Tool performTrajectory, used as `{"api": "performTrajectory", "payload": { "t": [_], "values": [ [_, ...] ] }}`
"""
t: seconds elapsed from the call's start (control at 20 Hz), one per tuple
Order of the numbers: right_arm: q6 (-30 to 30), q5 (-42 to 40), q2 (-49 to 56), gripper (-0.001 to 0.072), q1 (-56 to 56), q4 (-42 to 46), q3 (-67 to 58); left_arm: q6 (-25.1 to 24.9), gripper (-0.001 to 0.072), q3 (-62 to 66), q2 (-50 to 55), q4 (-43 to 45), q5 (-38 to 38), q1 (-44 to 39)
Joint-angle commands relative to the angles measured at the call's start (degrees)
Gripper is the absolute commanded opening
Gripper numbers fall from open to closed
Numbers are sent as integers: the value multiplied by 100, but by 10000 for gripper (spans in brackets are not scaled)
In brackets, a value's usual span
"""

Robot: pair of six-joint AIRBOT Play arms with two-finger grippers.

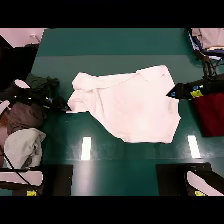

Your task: Fold the shirts.

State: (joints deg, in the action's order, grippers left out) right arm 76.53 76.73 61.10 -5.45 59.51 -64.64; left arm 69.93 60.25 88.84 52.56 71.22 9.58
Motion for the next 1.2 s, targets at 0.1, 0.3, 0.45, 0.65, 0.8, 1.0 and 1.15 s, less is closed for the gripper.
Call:
{"api": "performTrajectory", "payload": {
  "t": [0.1, 0.3, 0.45, 0.65, 0.8, 1.0, 1.15],
  "values": [
    [177, 203, -229, 307, -4, 90, 46, 57, 217, -57, 7, 31, -732, -483],
    [625, 291, -767, 307, -337, 229, 964, 57, 23, 306, -17, 350, -444, -496],
    [1156, 385, -1456, 309, -953, 570, 2306, 52, 23, 809, -17, 549, -15, -496],
    [1154, 719, -2170, 475, -1644, 564, 3700, 57, 23, 1080, -17, 531, 26, -496],
    [1152, 522, -2527, 470, -1834, 450, 4301, 57, 23, 1078, -17, 531, 31, -496],
    [1152, -96, -2579, 445, -1469, 199, 4741, 59, 23, 1078, -17, 531, 35, -496],
    [1207, -619, -2225, 436, -986, 94, 4645, 59, 23, 1078, -17, 533, 37, -496]
  ]
}}
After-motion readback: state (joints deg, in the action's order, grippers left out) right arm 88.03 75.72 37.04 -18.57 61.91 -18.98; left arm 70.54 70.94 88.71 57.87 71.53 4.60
